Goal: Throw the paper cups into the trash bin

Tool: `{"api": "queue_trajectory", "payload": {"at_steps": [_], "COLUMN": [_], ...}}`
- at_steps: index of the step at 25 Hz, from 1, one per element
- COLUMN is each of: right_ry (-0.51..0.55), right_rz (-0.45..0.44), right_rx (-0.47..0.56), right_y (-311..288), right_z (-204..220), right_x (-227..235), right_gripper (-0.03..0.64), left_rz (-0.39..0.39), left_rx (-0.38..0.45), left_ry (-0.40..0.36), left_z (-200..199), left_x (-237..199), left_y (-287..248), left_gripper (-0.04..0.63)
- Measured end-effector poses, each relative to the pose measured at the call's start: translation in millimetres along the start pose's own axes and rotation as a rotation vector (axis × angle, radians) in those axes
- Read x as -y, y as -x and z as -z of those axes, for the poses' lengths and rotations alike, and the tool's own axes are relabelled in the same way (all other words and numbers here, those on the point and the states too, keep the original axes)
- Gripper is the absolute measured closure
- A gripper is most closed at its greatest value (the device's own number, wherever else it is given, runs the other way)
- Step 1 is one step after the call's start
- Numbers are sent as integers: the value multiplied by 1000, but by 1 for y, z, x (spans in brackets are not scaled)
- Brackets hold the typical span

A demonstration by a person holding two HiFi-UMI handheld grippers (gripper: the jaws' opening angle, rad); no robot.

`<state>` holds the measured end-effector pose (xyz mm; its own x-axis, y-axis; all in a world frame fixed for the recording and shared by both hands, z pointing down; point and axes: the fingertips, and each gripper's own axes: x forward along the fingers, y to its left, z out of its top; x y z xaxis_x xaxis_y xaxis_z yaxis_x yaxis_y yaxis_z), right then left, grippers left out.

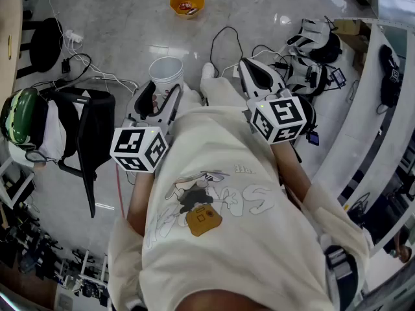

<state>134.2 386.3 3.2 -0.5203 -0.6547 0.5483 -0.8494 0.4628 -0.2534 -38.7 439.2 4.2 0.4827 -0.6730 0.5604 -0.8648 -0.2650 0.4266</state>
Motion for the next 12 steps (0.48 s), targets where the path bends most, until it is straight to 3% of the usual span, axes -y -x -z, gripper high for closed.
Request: {"api": "queue_trajectory", "payload": {"at_steps": [7, 12], "right_ry": [-15, -60], "right_rz": [16, 23], "right_rx": [2, 85], "right_y": [8, 12], "right_z": [-3, -21], "right_x": [23, 39], "right_gripper": [611, 609], "left_rz": [-6, -14], "left_rx": [6, 8], "left_ry": [-4, -14], "left_z": [-15, -27], "left_x": [9, 13], "left_y": [-13, -22], "left_gripper": [337, 337]}}
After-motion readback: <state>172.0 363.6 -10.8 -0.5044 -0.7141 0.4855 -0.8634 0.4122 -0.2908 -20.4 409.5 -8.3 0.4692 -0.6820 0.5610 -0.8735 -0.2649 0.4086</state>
